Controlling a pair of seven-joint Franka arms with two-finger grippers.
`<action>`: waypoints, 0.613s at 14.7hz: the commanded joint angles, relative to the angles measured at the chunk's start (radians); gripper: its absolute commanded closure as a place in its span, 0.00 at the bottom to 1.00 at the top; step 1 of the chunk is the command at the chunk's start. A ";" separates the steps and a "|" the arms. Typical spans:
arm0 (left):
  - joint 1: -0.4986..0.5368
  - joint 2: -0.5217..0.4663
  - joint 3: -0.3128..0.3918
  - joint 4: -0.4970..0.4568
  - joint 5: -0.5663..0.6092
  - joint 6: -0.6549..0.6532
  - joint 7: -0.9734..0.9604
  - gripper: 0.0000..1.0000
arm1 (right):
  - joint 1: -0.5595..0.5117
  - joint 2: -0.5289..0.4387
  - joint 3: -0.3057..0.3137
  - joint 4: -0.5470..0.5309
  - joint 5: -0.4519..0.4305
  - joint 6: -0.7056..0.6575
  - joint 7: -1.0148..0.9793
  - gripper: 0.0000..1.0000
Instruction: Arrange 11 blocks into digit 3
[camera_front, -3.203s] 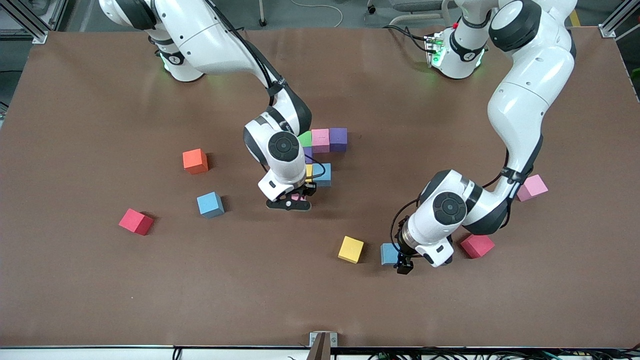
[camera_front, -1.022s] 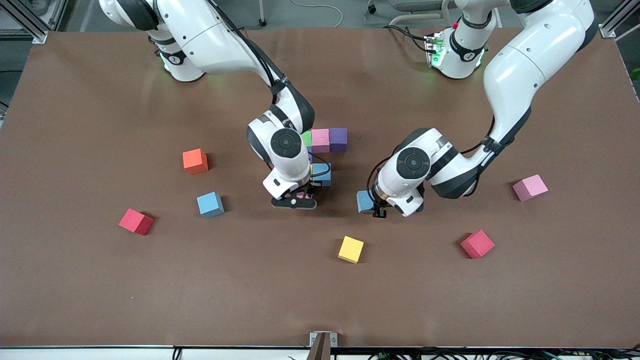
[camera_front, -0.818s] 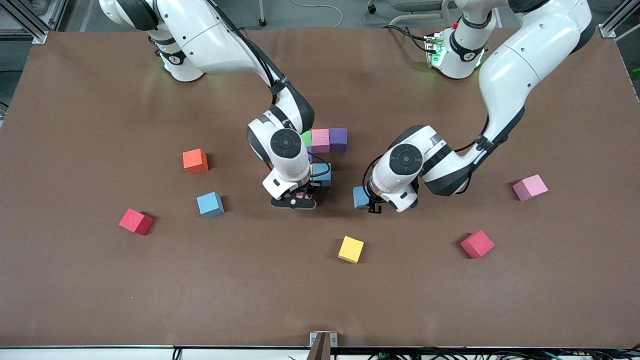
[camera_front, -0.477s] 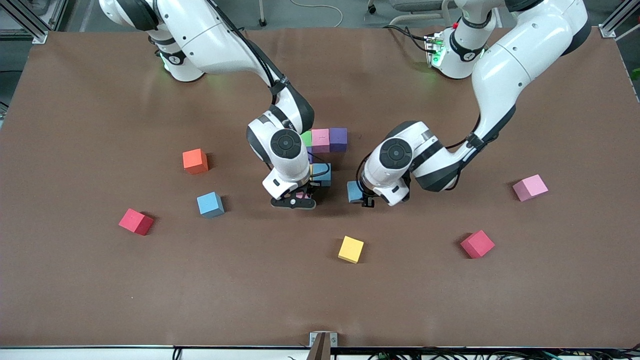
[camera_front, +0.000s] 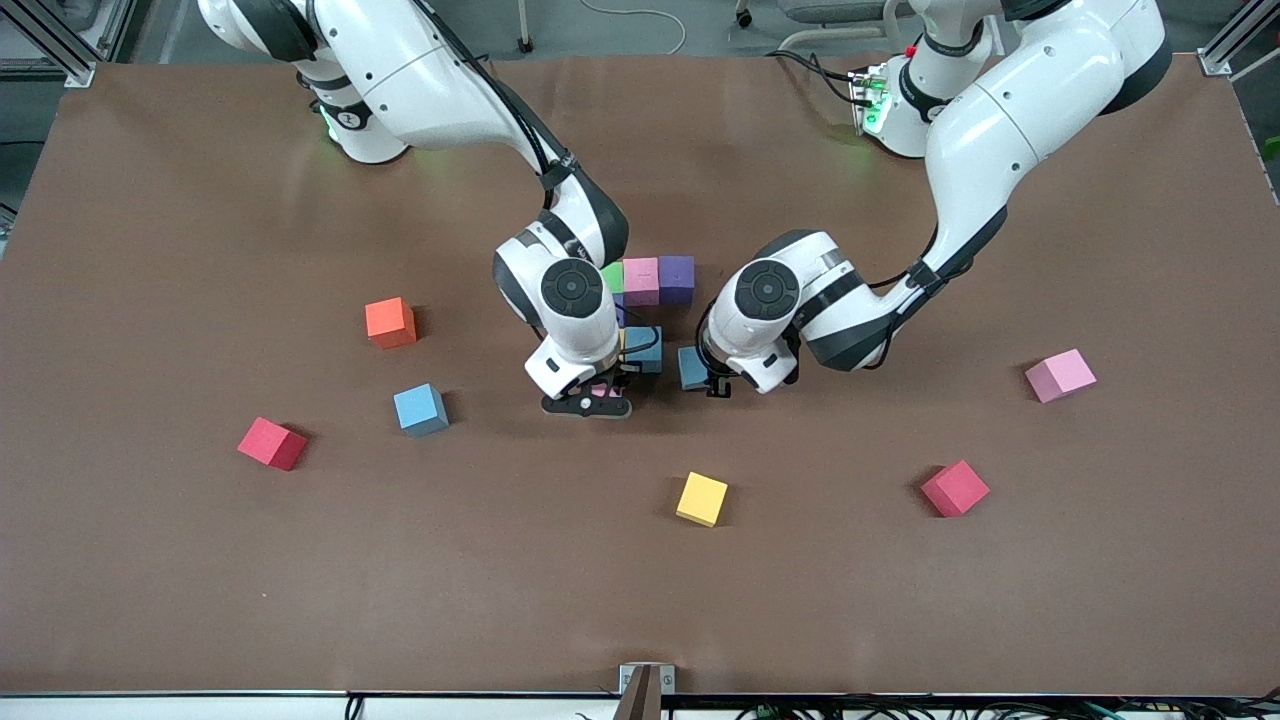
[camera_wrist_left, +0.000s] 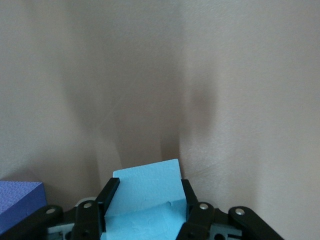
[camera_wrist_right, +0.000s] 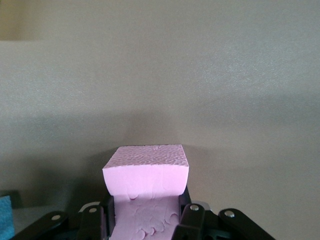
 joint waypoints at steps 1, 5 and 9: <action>-0.010 -0.025 0.001 -0.035 0.005 0.023 -0.038 0.73 | -0.005 0.002 0.007 -0.003 0.008 0.002 -0.007 1.00; -0.023 -0.023 0.001 -0.062 0.062 0.031 -0.093 0.73 | -0.005 0.003 0.007 -0.003 0.008 0.002 -0.001 0.98; -0.032 -0.022 0.001 -0.064 0.067 0.052 -0.095 0.73 | -0.003 0.005 0.007 -0.003 0.008 0.002 0.002 0.92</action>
